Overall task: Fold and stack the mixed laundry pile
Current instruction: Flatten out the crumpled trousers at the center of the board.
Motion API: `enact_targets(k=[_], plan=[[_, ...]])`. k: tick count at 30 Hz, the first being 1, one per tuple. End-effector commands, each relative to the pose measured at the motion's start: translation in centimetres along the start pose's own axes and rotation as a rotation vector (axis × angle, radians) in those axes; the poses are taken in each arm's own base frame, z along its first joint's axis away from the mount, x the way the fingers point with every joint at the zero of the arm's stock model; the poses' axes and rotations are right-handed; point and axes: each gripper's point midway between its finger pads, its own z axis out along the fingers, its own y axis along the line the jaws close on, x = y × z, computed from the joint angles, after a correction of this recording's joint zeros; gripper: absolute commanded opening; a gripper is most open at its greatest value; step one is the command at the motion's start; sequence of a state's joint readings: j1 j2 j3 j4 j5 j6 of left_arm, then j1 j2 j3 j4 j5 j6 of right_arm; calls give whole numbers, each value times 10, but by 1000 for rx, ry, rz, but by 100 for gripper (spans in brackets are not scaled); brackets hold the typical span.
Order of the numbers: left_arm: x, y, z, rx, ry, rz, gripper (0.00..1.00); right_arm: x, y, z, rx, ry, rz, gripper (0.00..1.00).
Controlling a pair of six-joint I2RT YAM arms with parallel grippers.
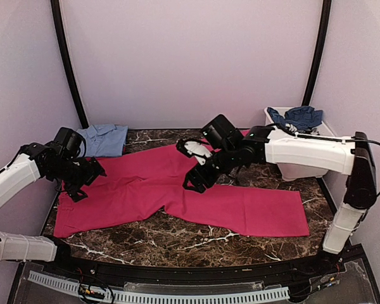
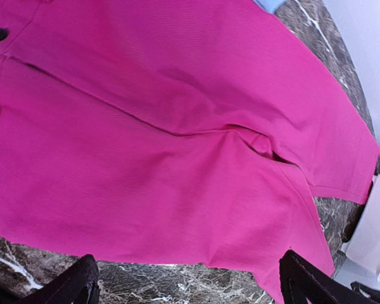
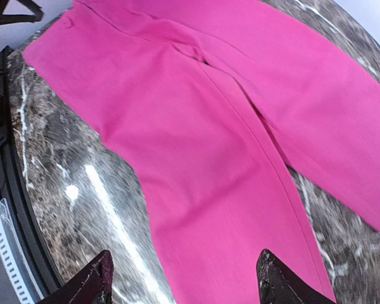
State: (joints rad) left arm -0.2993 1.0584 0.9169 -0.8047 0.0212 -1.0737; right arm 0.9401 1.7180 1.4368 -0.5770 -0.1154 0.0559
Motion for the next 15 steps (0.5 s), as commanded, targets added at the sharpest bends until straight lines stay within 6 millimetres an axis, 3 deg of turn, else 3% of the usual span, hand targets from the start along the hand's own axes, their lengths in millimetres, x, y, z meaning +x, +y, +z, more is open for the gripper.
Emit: enact_targets(k=[1,6,7,9,12,15], plan=[[-16,33,-13,-128,-32,-154,99,-36,81,47,-126,-81,-290,73],[-35,40,-16,-151,-1,-199,99,-49,147,107,-228,-93,-465,68],[-33,46,-17,-182,11,-203,99,-45,157,124,-238,-76,-493,68],[-34,51,-21,-194,7,-224,99,-49,180,140,-267,-85,-545,67],[-34,61,-23,-196,-8,-262,99,-52,202,161,-303,-92,-583,66],[-31,66,-24,-181,-6,-275,99,-56,210,180,-287,-107,-609,66]])
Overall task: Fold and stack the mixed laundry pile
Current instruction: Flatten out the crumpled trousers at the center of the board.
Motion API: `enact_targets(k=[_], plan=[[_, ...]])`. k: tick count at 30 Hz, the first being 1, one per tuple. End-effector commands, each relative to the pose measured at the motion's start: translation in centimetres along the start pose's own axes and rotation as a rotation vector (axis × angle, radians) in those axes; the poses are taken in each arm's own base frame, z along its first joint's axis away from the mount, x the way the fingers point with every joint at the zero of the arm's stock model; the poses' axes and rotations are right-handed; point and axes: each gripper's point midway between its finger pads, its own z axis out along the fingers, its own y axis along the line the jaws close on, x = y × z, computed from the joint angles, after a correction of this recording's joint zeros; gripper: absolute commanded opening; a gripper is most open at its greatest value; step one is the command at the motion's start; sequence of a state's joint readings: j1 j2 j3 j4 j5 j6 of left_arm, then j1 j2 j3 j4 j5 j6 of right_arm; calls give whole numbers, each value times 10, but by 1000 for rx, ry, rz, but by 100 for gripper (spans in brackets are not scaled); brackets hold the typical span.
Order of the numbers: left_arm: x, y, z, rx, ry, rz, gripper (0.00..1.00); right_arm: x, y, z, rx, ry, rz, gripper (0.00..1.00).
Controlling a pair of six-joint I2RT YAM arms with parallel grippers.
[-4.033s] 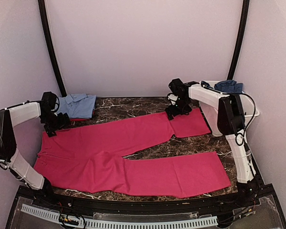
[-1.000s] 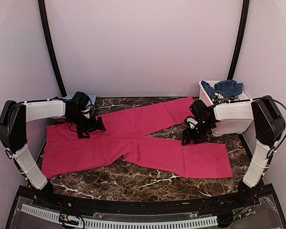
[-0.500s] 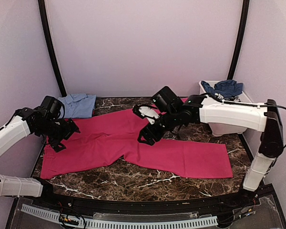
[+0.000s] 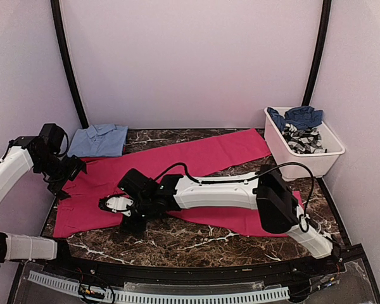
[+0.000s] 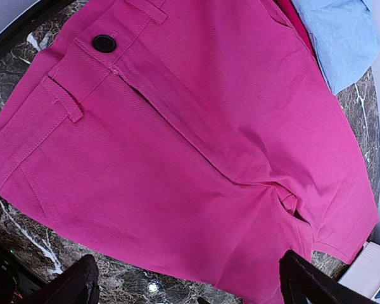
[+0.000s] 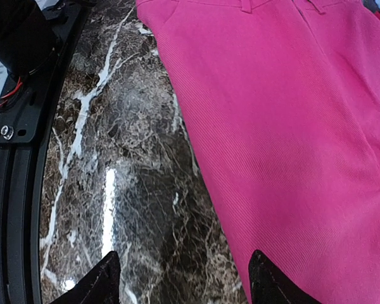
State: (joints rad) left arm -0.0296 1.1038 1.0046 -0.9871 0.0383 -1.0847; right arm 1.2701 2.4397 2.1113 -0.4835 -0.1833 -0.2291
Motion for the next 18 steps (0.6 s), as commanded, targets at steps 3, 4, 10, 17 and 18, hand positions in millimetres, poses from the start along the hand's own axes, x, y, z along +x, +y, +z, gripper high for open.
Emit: enact_targets(k=[3,4,10,17,18], plan=[[6,23,-1,-28,28,-30,99,-34,-4,19,45,-61,-112,67],[6,24,0,-31,32,-32,99,-32,-6,25,52,-58,-120,68],[5,26,-3,-30,23,-46,99,-24,-9,54,91,-59,-202,70],[9,35,-3,-56,29,-64,99,-19,-31,74,212,-58,-220,42],[9,37,-3,-60,28,-65,99,-22,-35,71,212,-71,-204,37]])
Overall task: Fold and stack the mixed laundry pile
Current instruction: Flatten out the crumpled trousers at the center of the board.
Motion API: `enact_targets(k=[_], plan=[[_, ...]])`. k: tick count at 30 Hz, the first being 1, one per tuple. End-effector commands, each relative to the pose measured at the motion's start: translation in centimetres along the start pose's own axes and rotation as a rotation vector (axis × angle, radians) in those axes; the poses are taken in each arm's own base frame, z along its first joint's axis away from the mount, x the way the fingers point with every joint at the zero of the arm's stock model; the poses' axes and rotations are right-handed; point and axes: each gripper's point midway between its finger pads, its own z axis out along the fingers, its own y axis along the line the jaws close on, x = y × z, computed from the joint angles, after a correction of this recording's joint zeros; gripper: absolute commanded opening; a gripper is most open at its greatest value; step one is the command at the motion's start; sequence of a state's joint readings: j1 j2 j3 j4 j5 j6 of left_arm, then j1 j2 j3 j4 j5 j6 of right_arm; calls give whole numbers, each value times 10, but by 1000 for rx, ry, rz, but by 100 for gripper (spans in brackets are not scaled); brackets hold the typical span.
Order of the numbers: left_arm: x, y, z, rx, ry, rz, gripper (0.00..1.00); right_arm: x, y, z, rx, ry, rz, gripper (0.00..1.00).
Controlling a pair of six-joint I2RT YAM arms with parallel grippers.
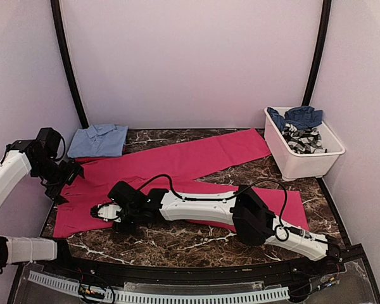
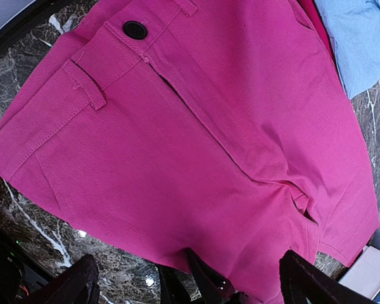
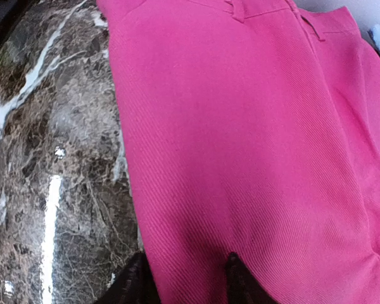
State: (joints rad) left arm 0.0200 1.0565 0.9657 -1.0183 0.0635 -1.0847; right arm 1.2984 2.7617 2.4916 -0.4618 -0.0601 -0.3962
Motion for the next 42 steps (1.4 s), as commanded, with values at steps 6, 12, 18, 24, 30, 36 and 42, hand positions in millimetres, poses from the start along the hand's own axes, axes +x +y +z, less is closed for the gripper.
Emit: enact_targets(k=[6,12,18,24,30,36,42], plan=[[9,24,-7,-20,-3,-23,99,-42,-43,-28,32,-165,177,0],[20,36,-2,-45,33,-42,99,-52,-91,-51,-37,-286,454,0],[30,44,8,-46,68,-91,99,-39,-116,-49,-38,-314,593,0],[35,51,30,-89,102,-105,99,-20,-134,-41,-36,-308,697,0],[40,45,45,-93,113,-104,99,-10,-136,-34,-77,-315,764,0],[48,60,73,-144,141,-193,84,-16,-126,-48,-132,-298,763,38],[20,38,77,-154,36,-88,81,-28,-126,-116,-82,-274,746,72]])
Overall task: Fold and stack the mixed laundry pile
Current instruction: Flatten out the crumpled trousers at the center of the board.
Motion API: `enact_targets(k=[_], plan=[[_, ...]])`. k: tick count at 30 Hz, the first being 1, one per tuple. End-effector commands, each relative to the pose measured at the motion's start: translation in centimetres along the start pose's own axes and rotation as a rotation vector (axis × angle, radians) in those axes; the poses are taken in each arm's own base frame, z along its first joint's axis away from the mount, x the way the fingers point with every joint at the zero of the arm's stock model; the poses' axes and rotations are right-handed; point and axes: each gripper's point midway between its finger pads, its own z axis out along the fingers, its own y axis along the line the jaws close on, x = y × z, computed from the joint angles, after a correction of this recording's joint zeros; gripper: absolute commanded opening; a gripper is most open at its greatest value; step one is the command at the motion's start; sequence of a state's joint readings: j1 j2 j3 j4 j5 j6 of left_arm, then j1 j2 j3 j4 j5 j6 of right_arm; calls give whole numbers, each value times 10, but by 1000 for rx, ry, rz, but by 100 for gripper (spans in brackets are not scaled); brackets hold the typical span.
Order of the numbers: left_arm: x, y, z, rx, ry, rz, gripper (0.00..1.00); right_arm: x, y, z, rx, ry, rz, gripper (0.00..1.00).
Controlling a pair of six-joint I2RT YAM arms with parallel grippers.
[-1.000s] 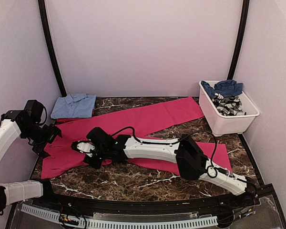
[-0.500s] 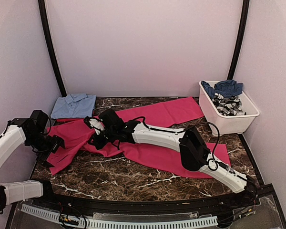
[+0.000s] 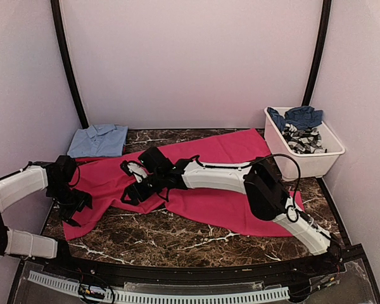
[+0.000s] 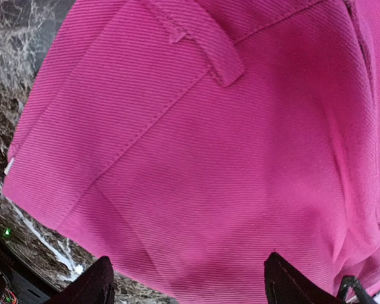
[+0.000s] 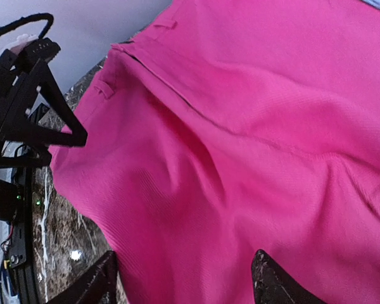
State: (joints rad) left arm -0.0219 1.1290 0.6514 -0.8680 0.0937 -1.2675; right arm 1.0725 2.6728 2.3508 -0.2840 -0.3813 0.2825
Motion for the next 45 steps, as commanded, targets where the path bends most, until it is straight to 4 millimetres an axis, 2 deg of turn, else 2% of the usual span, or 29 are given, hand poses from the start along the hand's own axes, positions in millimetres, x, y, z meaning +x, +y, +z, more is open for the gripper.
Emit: enact_targets(k=[1,3,6,7,9,11,15,19,22,27,33,39,42,45], plan=[[-21,-41,-16,82,-109,109,80,-59,33,-82,14,-112,-44,76],[-20,-63,-24,136,-128,198,76,-56,33,-112,38,-113,-11,82],[-16,-84,-35,183,-135,300,73,-43,31,-156,90,-102,38,87],[-11,-95,-38,230,-118,354,73,-28,25,-167,121,-77,68,88],[1,-111,-41,280,-94,440,64,-3,18,-190,184,-36,133,87],[14,-113,-36,256,-68,505,61,37,8,-210,249,43,225,86],[30,-102,-12,148,-12,597,60,106,-8,-254,365,129,399,84],[38,-79,19,43,59,600,59,152,-31,-291,435,140,554,82],[37,-66,36,-34,84,572,59,179,-44,-299,463,169,623,82],[23,-55,47,-123,89,523,59,228,-79,-306,490,200,791,82],[-16,-31,48,-180,90,405,58,252,-108,-333,551,170,941,86],[-46,-28,45,-188,41,360,57,266,-137,-362,600,111,1044,86],[-50,-62,31,-65,15,493,60,262,-151,-373,597,67,1054,85],[-48,-97,-9,60,-91,679,66,249,-158,-384,642,55,1019,85]])
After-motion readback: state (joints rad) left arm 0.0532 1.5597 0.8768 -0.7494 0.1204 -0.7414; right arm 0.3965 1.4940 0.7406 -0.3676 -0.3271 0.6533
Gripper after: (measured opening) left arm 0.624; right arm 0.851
